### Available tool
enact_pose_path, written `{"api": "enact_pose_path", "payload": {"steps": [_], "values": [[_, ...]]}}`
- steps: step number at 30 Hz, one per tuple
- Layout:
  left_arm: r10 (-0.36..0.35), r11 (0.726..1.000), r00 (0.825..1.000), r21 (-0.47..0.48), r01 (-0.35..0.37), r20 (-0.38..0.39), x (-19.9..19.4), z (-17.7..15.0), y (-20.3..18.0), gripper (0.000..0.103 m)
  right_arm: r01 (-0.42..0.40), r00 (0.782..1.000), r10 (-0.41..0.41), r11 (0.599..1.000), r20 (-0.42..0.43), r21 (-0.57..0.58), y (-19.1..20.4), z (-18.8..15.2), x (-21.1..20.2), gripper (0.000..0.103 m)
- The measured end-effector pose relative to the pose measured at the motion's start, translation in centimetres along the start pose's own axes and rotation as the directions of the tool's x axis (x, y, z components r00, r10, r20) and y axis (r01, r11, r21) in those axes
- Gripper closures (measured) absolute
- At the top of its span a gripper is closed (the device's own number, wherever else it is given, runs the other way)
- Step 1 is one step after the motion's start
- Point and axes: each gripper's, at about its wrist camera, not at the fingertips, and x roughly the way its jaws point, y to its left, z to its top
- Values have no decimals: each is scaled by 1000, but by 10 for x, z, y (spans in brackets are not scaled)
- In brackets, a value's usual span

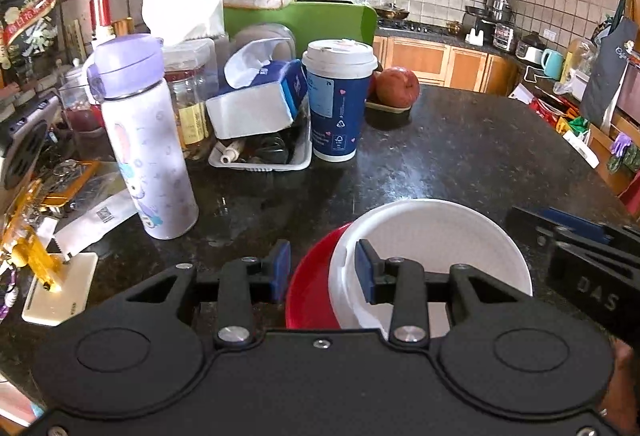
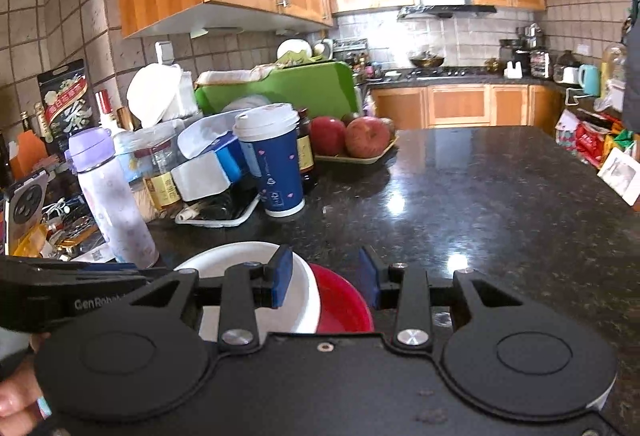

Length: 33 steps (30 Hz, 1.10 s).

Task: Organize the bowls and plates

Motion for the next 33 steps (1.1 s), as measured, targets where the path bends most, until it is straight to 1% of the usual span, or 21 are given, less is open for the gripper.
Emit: {"api": "enact_pose_path", "payload": {"steps": [3,7,13,16,22,29,33], "values": [[4,1000,1000,-9,-4,7,-6,-3,-2,57,0,1000,1,1000,12,-6,-3,-3,-10,64],[37,999,999,-19,-36,25,-17,-9,-7,57,-6,1000,6,1000,24,-15,-9,-7,-21,64],[83,996,996,-24,-83,28,-32,-21,-20,57,-31,999,32,999,5,-31,-16,-15,-38,64],[114,993,993,-23,-114,11,-38,-28,-29,57,-31,999,31,999,-16,-39,-22,-21,-49,64],[141,990,990,-17,-141,-9,-54,-44,-46,57,-33,998,32,999,-49,-13,-35,-34,-73,63],[160,987,987,-6,-159,30,-79,-53,-56,57,-45,999,44,999,-24,-20,-35,-45,-101,63],[160,987,986,-3,-160,36,-87,-59,-56,56,-56,998,55,998,-15,-21,-30,-49,-112,63]]}}
